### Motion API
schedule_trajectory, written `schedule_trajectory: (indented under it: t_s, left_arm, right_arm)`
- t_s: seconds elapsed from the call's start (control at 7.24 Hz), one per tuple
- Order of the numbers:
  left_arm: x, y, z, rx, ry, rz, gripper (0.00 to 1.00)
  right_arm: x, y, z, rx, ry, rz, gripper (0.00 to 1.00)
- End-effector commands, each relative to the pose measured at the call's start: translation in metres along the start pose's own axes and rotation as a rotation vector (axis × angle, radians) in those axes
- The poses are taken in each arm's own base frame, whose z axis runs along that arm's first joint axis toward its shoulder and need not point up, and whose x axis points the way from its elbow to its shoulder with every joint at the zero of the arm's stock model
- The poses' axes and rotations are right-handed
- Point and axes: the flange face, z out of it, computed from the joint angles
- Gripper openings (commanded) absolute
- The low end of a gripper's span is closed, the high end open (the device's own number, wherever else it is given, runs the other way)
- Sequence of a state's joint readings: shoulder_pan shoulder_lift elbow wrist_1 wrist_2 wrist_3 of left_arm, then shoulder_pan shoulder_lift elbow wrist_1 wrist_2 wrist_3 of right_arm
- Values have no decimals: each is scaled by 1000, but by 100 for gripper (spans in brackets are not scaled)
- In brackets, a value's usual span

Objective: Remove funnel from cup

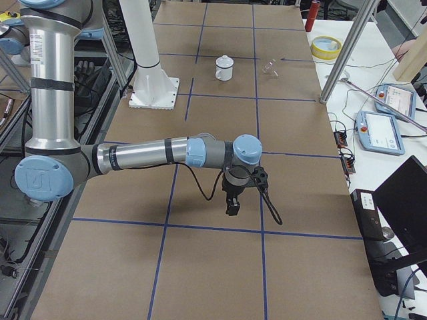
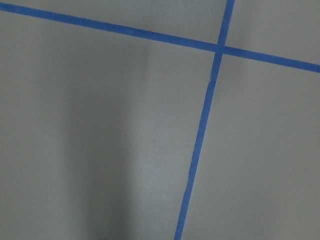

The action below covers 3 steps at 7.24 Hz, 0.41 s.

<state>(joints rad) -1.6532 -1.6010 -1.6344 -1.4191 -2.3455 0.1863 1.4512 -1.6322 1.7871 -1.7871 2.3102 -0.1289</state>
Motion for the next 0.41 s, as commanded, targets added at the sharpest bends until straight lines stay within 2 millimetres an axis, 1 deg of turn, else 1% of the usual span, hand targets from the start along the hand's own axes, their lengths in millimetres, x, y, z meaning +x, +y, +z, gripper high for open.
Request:
schedule_trajectory:
  t_s: [0.0,0.28]
  left_arm:
    - [-1,0,1,-2,0,1,100]
    - [3,-1,-2,3,-1,9,100]
  right_arm:
    - [0,0,0,0,0,0,100]
    - [0,0,0,0,0,-2,100]
